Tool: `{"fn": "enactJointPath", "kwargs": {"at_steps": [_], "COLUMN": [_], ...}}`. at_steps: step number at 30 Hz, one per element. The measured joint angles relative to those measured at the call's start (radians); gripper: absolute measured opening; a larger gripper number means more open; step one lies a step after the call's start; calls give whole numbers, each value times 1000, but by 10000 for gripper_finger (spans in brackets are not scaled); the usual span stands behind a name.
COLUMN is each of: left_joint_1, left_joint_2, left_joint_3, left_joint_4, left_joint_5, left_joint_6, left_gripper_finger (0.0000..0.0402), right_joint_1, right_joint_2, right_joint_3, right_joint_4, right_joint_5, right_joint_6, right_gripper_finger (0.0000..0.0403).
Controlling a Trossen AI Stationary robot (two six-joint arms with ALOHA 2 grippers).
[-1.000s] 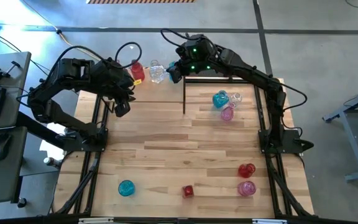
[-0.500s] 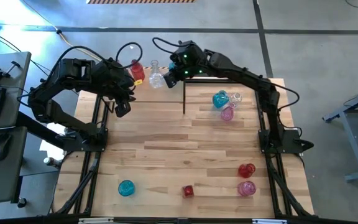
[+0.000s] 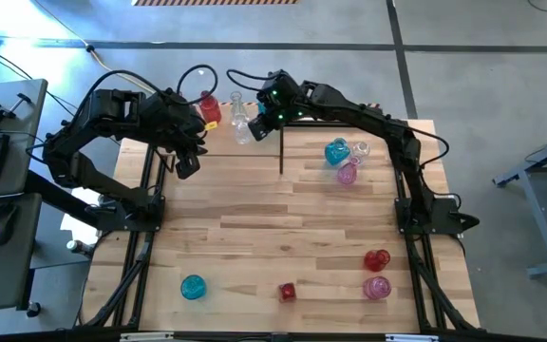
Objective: Sort vases onto shelf
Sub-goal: Put the bottom transparent vase on the shelf aligned with the other transparent vase
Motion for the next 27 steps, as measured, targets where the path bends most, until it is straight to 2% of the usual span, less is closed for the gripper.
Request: {"fn": "enactJointPath", "kwargs": {"at_steps": [7,27], "left_joint_1": [0,101], "left_joint_2": [2,68], "left_joint_3": [0,-1], "left_joint_4": [2,12], "left_joint_5": [-51,-45], "left_joint_6": [0,27], "left_gripper_finger": [104,104], "right_joint_1": [0,-3], "right_joint_2": [0,18], "right_joint_3": [0,-1], "right_joint_4": [-41,-68], "right_joint_5": [7,40], "right_joint_6": [0,-25], "right_gripper_finger": [0,0]}}
